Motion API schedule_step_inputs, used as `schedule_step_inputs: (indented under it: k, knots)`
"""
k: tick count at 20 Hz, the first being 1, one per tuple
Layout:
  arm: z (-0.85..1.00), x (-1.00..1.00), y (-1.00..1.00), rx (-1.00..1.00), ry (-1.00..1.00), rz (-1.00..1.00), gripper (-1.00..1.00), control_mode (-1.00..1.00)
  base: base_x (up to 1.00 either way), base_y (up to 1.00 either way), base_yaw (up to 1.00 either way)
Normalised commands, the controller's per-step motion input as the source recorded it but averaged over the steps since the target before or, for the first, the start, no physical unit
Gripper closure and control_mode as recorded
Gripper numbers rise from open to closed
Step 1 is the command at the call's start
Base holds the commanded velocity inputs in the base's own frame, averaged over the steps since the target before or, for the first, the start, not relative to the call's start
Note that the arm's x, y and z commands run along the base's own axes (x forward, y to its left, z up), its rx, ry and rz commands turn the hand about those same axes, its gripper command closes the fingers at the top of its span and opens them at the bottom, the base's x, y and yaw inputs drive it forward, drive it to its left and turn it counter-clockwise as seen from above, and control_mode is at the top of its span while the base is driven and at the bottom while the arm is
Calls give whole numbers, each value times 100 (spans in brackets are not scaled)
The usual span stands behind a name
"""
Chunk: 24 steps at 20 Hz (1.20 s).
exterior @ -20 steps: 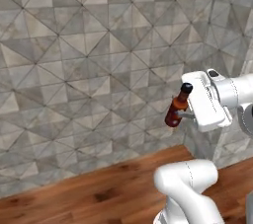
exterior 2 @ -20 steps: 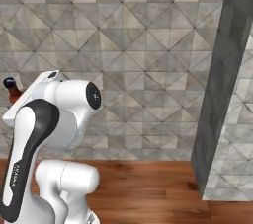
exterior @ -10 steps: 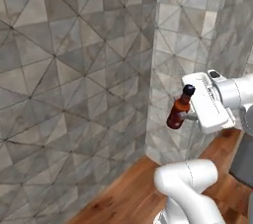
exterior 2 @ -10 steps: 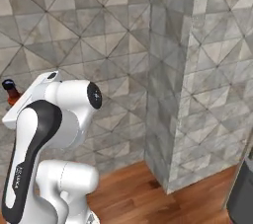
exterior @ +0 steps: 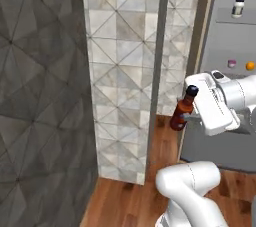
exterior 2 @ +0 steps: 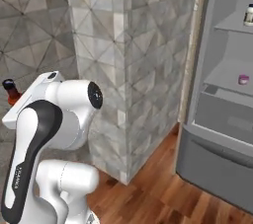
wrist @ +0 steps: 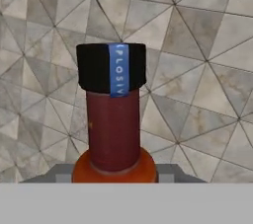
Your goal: Place the mayonnaise and condiment bottle from the counter to the top shelf of the fridge. If the existing items in the fridge are on the top shelf, move them to other shelves.
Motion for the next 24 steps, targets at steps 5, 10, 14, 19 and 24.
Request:
schedule_step_inputs:
  k: [5, 10, 14, 19, 24]
  knots:
    - [0, 0, 0, 0, 0, 0, 100, 100, 84, 48, -68]
    - [0, 0, 0, 0, 0, 0, 100, 100, 100, 22, -44]
    - [0, 0, 0, 0, 0, 0, 100, 100, 100, -72, -22]
    - [0, 0, 0, 0, 0, 0, 100, 100, 100, -88, -16]
    - [0, 0, 0, 0, 0, 0, 100, 100, 100, -48, -18]
